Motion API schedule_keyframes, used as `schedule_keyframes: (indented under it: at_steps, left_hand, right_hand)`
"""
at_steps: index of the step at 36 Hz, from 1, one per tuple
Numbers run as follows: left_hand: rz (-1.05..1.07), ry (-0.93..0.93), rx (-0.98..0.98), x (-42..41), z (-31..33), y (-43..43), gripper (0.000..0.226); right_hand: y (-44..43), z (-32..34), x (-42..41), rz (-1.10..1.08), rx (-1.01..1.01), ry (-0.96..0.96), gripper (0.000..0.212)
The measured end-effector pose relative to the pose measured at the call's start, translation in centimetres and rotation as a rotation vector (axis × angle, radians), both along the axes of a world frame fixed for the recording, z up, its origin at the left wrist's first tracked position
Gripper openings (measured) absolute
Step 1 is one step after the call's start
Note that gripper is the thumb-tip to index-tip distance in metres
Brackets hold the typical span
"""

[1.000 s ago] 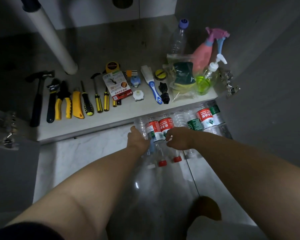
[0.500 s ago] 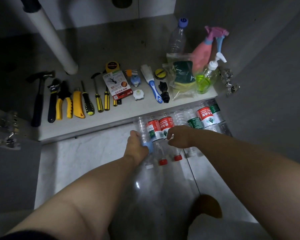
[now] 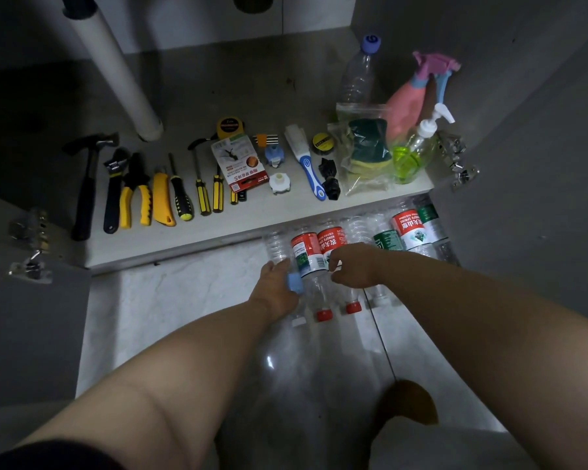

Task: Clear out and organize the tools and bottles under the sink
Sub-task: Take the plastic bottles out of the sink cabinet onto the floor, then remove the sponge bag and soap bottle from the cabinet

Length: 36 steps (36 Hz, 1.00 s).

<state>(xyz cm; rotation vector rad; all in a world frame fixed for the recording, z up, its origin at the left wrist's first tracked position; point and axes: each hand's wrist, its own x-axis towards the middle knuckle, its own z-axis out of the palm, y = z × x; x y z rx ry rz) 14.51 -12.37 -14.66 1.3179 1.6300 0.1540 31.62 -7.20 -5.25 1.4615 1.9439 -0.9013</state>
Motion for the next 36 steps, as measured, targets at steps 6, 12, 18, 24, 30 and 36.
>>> schedule_keyframes:
  at_steps: [6, 12, 18, 24, 30, 36]
  left_hand:
    - [-0.120, 0.135, 0.045, 0.4, 3.1, 0.4, 0.055]
    - [-0.358, 0.120, 0.085, 0.1, 9.9, 3.1, 0.022]
    - [-0.363, 0.184, 0.174, -1.1, 16.4, 7.3, 0.035]
    - [-0.242, 0.106, 0.301, -0.5, 17.0, 10.8, 0.020]
    - [-0.235, 0.008, 0.294, 1.2, 14.7, 13.7, 0.020]
    - [-0.200, -0.084, 0.349, 1.4, 11.8, 14.6, 0.024]
  right_hand:
    - [0.1, 1.6, 0.5, 0.005, 0.052, 0.015, 0.037]
    - [0.2, 3.6, 1.5, -0.097, 0.137, 0.070, 0.033]
    - [0.6, 5.6, 2.7, -0.277, 0.313, 0.147, 0.043]
    - [2.3, 5.9, 4.1, -0.489, 0.464, 0.192, 0.046]
    - [6.6, 4.3, 5.0, -1.023, 0.406, 0.390, 0.070]
    - [10.7, 2.6, 3.9, -1.433, 0.243, 0.554, 0.086]
